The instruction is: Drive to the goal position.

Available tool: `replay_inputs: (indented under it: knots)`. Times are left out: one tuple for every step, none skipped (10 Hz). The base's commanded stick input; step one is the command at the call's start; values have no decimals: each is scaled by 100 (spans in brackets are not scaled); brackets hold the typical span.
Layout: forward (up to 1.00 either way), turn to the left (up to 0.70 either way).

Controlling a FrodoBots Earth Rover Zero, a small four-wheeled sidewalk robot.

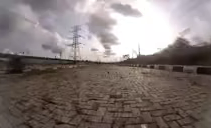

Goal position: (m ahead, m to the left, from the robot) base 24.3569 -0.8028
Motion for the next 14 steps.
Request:
replay_inputs:
  knots:
    - [100, 0]
    - [100, 0]
    - [100, 0]
    - [100, 0]
    - [100, 0]
    - [100, 0]
    - [100, 0]
    - [100, 0]
    - [100, 0]
    - [100, 0]
    - [100, -2]
    - [100, -14]
    - [100, -26]
    - [100, -27]
